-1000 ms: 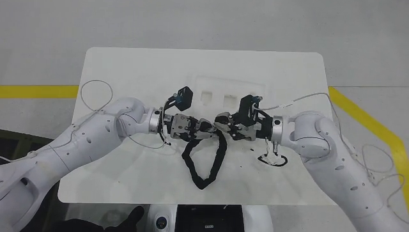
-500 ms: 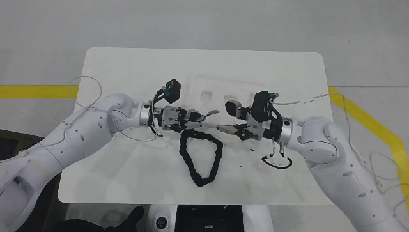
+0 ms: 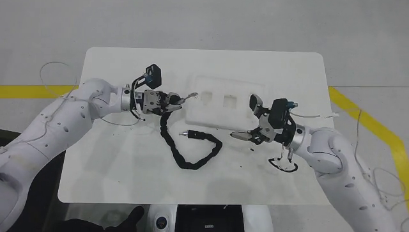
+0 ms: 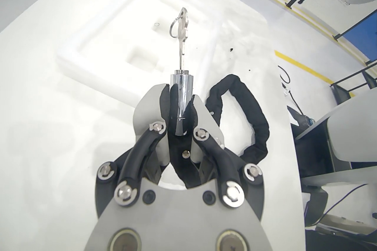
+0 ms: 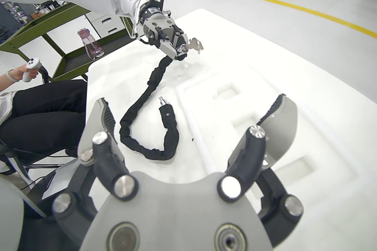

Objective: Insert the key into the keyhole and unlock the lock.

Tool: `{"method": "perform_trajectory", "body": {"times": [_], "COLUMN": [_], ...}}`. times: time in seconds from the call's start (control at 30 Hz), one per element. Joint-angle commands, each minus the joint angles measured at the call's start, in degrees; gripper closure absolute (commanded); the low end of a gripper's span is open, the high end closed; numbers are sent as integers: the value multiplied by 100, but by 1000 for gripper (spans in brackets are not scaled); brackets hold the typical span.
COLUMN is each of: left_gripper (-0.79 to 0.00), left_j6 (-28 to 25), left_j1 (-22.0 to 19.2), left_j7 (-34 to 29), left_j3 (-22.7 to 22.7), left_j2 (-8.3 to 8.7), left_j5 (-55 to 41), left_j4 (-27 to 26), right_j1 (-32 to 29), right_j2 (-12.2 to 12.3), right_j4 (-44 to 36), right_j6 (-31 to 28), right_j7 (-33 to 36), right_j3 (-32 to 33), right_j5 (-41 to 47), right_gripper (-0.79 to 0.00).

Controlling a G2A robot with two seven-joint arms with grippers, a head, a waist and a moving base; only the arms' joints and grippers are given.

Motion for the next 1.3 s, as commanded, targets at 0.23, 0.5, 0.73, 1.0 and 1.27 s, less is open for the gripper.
{"method": "perform_trajectory", "body": {"times": [0.23,0.5,0.73,1.0,1.27], "left_gripper": [-785,-785,-785,-785,-785], "left_j6": [143,-31,-31,-31,-31], "left_j1": [-63,-282,-547,-811,-807], "left_j7": [-146,-145,871,2269,2981], "left_j3": [-65,-156,-411,-739,-860], "left_j2": [-446,-833,-904,-800,-717], "left_j5": [328,435,917,1754,2327], "left_j4": [482,902,1033,1517,1653], "right_j1": [-7,199,388,467,495], "right_j2": [-8,-12,5,61,73], "right_j4": [121,335,458,300,315], "right_j6": [102,491,646,711,739], "right_j7": [-710,-855,-771,-568,-515], "right_j3": [237,425,679,1134,1271], "right_j5": [-867,-1559,-1719,-1912,-1892], "right_gripper": [-785,-785,-785,-785,-785]}}
